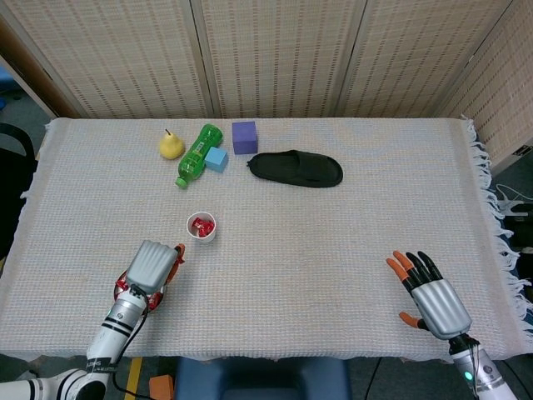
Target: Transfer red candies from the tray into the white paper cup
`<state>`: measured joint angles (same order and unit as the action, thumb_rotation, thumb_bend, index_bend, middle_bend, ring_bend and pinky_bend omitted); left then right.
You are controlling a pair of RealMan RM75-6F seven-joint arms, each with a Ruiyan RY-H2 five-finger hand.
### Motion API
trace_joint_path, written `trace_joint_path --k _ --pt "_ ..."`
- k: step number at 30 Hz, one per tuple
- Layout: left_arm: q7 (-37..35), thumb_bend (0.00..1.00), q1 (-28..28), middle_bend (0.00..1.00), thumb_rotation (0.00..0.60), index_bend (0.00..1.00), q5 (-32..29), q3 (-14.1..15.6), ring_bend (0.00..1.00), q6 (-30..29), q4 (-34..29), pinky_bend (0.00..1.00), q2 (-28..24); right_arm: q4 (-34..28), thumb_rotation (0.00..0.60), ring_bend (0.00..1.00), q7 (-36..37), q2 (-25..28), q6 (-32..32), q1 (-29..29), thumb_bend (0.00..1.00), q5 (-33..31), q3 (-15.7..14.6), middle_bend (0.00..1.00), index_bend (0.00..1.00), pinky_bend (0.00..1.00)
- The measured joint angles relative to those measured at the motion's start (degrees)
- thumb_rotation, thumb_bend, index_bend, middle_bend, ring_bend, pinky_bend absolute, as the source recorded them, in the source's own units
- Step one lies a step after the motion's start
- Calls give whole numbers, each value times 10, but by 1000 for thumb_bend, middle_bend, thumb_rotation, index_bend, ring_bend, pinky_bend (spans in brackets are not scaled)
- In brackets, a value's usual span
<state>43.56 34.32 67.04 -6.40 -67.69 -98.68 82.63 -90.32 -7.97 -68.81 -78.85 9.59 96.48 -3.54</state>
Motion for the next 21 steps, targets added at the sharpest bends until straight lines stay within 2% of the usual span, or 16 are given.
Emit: trace_joint_path --k 5,11,18,21 --pt "-10 612 46 1000 600 537 -32 -43 1000 43 20 1000 1 3 600 0 -5 -4 10 3 0 -16 6 0 0 0" --pt "-7 613 97 1000 600 537 -67 -75 1000 79 61 1000 21 5 600 0 -11 -8 20 6 0 -35 14 0 0 0" --pt "-7 613 132 1000 600 533 -101 -83 1000 110 115 1000 45 6 600 0 -14 -8 22 6 0 -48 20 0 0 0" --pt "-11 611 142 998 600 491 -107 -81 1000 117 136 1000 57 5 600 0 -15 -8 21 6 0 -48 20 0 0 0"
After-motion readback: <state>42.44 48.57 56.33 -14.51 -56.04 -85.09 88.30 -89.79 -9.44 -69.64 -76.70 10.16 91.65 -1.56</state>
